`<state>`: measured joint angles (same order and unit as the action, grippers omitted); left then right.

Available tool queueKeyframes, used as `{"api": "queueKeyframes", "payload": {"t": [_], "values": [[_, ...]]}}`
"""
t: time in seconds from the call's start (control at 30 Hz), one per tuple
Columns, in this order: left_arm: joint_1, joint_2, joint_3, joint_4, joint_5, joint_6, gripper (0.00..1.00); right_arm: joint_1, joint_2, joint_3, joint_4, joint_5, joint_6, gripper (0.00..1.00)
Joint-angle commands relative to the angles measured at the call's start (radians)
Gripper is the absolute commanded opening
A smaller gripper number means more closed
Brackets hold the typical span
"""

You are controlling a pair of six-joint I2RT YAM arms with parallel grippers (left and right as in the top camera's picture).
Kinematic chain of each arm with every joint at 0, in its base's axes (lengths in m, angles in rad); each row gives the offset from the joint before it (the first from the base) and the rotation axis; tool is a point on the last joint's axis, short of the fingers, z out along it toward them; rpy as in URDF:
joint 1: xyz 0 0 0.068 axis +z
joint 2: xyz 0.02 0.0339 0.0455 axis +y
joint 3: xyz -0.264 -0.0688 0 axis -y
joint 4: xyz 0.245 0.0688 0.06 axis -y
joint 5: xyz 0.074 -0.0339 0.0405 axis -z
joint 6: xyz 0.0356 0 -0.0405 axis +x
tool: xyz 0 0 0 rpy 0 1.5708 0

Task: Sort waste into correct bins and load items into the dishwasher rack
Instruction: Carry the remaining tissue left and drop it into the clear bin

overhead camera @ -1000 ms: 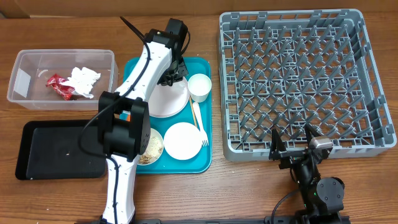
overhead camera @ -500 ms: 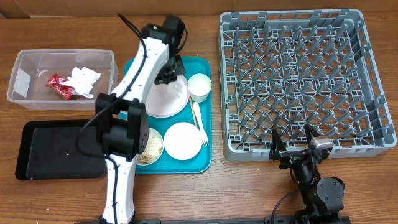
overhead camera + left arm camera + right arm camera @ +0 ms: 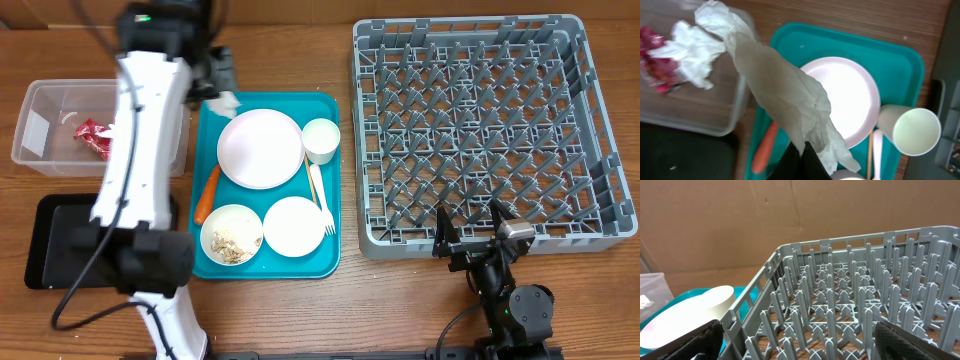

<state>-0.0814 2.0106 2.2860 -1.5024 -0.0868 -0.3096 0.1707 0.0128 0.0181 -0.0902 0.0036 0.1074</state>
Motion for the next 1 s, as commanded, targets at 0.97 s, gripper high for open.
{"api": "queueKeyframes", "payload": {"t": [0.97], "values": [[0.396,-0.002,-0.4,0.176,0.003,0.043,0.04,-0.004,-0.01,-0.01,0.006,-0.006,-0.003,1.0]]}}
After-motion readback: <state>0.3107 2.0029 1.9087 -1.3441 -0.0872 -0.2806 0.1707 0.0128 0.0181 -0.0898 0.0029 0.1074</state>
